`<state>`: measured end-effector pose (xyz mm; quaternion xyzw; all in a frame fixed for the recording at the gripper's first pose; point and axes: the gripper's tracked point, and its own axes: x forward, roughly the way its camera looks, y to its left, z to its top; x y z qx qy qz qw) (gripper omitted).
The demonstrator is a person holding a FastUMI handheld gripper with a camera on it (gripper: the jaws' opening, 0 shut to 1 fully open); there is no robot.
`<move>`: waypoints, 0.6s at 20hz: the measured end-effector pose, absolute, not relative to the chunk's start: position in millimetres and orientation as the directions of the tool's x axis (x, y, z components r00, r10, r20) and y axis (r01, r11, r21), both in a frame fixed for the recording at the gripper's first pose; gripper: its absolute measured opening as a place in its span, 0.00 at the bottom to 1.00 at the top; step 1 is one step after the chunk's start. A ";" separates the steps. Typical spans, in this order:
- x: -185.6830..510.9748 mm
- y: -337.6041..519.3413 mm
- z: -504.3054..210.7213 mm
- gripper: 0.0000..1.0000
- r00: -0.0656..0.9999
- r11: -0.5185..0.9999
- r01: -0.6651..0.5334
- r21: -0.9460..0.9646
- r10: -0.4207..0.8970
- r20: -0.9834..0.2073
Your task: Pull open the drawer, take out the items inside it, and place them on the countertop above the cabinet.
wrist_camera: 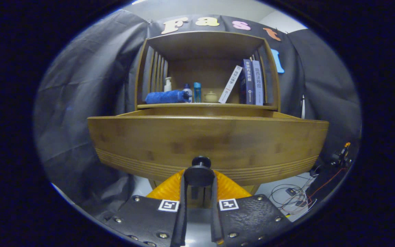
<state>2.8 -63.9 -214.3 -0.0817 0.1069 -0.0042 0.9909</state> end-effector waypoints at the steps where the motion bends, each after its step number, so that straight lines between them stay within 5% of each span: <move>1: 6.6 -66.3 -214.6 0.28 0.970 0.987 -0.012 -0.162 -0.028 -0.243; 3: -2.7 -63.0 -216.9 0.28 0.959 0.994 -0.016 -0.108 -0.015 -0.282; 10: -27.4 -68.3 -181.0 0.99 0.974 0.988 -0.012 -0.155 -0.024 -0.225; 12: -29.4 -64.7 -170.7 0.99 0.971 0.985 -0.020 -0.171 -0.022 -0.238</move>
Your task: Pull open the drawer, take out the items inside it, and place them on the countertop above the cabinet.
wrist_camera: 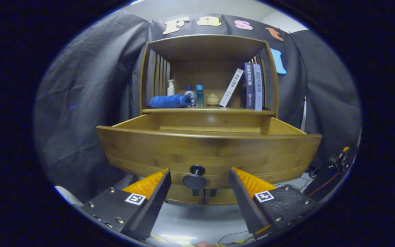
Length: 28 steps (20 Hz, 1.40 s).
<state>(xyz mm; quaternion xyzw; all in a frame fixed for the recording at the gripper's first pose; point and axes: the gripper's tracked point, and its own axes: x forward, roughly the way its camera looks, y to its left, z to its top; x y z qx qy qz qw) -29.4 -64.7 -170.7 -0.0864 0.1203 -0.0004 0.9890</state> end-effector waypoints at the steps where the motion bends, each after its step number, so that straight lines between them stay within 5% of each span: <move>1: -29.3 -63.9 -165.6 0.99 0.968 0.983 -0.019 -0.182 -0.028 -0.250; 11: 9.0 -33.5 -68.6 0.99 0.963 0.994 0.033 -0.102 -0.059 -0.264; 15: 45.2 -23.8 -71.4 0.99 0.913 0.998 0.022 -0.067 -0.047 -0.406; 19: 71.6 -53.4 -129.9 1.00 0.741 0.988 0.056 -0.141 -0.136 -0.657; 21: 83.3 -77.7 -161.9 0.92 0.634 0.977 0.088 -0.192 -0.204 -0.746; 24: 95.6 -105.8 -174.9 0.83 0.550 0.946 0.094 -0.310 -0.309 -0.776; 28: 112.2 -80.5 -199.0 0.73 0.470 0.970 0.032 -0.239 -0.226 -0.853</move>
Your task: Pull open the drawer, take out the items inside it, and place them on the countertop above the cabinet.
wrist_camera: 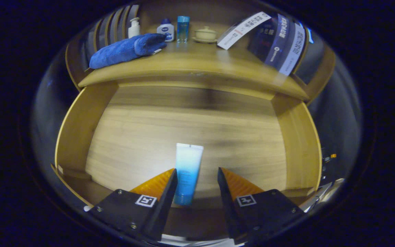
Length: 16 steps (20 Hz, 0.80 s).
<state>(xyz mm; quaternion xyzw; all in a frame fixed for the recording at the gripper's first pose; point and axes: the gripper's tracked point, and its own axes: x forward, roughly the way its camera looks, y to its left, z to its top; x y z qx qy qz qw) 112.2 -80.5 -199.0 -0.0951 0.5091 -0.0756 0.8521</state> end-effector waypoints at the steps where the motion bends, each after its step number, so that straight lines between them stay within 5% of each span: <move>1: 112.8 -77.0 -204.7 0.69 0.445 0.974 0.020 -0.227 -0.212 -0.870; 5: 113.0 -91.3 -234.7 0.70 0.368 0.964 0.035 -0.264 -0.258 -0.893; 8: 112.5 -91.3 -237.0 0.49 0.355 0.978 0.119 -0.170 -0.202 -0.913; 16: 114.7 -90.2 -236.0 0.43 0.407 0.977 0.084 -0.198 -0.215 -0.888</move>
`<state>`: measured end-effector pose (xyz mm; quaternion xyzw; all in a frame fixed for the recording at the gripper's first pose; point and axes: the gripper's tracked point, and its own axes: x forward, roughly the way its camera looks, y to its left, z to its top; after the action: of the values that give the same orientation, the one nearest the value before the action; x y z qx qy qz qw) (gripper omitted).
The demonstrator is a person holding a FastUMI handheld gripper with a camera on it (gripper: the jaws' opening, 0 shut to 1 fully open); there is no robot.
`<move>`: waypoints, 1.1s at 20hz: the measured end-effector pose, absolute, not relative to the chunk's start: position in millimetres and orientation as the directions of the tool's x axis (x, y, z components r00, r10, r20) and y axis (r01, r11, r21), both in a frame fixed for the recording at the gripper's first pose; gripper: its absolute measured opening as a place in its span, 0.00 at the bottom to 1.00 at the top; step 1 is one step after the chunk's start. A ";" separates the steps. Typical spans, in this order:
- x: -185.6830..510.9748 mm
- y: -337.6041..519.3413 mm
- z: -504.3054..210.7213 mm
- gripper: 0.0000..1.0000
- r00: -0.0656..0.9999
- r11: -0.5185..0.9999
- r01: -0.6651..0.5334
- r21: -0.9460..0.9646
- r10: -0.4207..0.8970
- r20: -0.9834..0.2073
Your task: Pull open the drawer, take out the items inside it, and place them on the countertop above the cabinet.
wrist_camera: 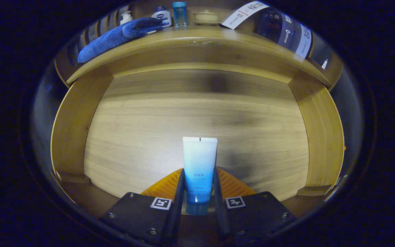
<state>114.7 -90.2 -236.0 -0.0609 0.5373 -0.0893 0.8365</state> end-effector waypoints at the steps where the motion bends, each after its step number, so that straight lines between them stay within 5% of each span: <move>1: 115.1 -90.1 -235.8 0.43 0.405 0.977 0.092 -0.192 -0.213 -0.889; 14: 116.2 -90.0 -233.9 0.43 0.421 0.978 0.076 -0.196 -0.210 -0.882; 22: 151.1 -81.9 -188.0 0.43 0.666 0.988 0.098 -0.117 -0.153 -0.730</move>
<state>151.1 -81.9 -188.0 -0.0341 0.4027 -0.0686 0.9121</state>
